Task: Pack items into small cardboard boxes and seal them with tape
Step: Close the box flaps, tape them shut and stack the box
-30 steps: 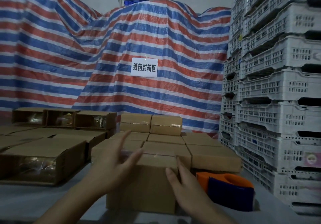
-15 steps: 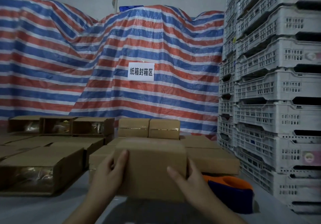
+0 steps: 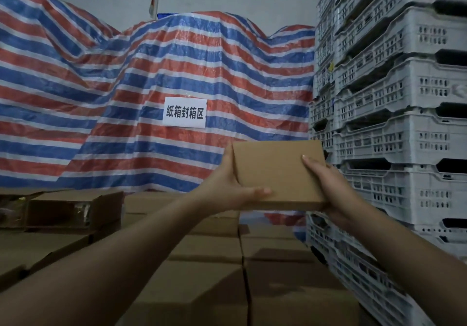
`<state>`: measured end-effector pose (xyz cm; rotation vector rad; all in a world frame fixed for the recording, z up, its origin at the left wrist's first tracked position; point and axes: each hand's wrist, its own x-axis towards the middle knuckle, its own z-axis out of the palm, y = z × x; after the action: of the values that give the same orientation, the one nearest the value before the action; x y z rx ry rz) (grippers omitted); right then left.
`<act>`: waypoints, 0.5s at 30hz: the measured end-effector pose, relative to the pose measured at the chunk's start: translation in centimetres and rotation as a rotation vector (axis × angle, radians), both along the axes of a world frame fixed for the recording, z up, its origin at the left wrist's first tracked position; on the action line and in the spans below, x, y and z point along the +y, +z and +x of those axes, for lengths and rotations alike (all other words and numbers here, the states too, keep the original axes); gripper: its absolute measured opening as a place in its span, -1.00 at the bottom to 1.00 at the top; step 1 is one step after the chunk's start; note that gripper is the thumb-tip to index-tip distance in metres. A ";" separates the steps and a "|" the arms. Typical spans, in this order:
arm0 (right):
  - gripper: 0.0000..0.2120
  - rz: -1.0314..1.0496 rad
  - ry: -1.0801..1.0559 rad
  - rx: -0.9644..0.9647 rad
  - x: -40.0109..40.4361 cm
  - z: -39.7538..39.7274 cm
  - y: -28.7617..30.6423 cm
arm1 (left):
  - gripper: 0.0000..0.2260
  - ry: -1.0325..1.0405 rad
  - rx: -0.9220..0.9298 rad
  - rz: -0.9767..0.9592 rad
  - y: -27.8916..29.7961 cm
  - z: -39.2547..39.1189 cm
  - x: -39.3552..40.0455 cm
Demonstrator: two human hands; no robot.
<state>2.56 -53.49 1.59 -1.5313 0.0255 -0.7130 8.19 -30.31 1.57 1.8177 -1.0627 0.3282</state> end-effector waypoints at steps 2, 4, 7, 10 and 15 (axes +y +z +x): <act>-0.46 0.023 0.017 0.038 -2.4 2.9 -0.1 | 0.19 0.003 -0.024 0.070 -0.3 3.3 -2.2; -0.47 0.035 0.032 0.083 -4.3 5.5 -0.6 | 0.22 0.031 -0.053 0.125 -0.9 6.4 -3.9; -0.53 0.068 0.062 0.148 -6.6 8.8 -1.8 | 0.26 0.083 -0.078 0.250 -1.9 10.1 -5.9; -0.63 0.105 0.095 0.229 -8.1 11.4 -2.9 | 0.24 0.178 -0.116 0.371 -2.9 12.5 -7.5; -0.56 0.088 0.069 0.382 -9.6 14.7 -3.7 | 0.03 0.367 -0.274 0.505 -4.3 15.3 -9.2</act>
<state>17.30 -63.07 -2.14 -1.5564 0.2848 -0.3526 23.52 -39.54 -2.68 2.4854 -1.0554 0.5808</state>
